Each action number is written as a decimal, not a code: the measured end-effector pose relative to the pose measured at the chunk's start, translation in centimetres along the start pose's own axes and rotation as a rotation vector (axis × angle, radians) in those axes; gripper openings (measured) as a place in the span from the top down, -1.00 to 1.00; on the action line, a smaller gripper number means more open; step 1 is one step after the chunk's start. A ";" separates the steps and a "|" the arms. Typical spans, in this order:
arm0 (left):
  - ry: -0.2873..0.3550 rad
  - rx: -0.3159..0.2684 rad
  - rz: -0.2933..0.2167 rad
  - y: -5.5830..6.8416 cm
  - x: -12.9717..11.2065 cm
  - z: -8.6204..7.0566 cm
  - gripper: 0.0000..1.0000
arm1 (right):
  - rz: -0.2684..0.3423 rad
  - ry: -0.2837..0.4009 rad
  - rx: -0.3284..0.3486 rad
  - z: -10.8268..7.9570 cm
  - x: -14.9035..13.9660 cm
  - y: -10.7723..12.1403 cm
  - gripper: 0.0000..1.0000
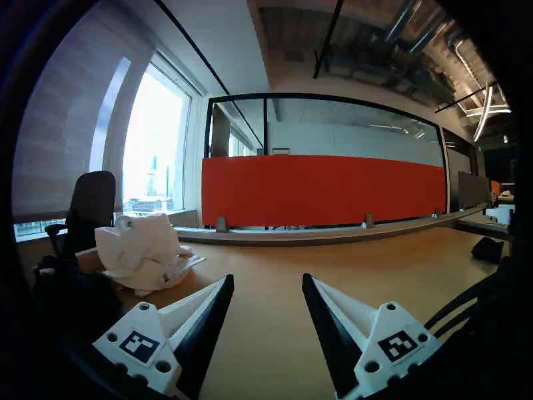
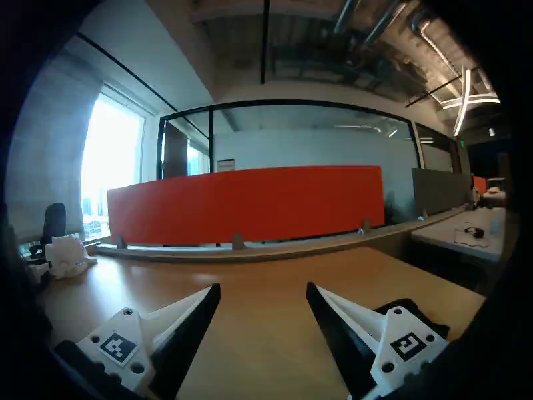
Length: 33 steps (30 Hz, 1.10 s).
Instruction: Fold towel
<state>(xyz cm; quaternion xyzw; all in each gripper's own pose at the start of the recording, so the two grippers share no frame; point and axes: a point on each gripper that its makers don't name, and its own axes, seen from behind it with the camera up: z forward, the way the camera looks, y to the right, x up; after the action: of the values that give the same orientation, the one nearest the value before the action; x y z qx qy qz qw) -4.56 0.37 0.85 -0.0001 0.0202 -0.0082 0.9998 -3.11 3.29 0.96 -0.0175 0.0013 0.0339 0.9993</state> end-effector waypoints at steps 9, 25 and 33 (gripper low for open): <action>0.000 0.000 0.000 0.0 0.0 0.0 -0.50 | 0.041 -0.012 -0.015 0.3 -1.6 0.8 -1.00; 0.000 0.000 0.000 0.0 0.1 0.0 -0.50 | 0.002 -0.003 0.011 -0.1 -2.4 -0.2 -1.00; 0.000 0.000 0.000 0.0 0.1 -0.1 -0.50 | -0.036 0.014 0.020 -0.3 -2.5 -1.0 -1.00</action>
<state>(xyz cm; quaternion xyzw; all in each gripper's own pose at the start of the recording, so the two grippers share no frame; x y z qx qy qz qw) -4.50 0.40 0.79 -0.0002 0.0201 -0.0082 0.9998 -5.59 2.11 0.66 -0.0079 0.0082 0.0157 0.9998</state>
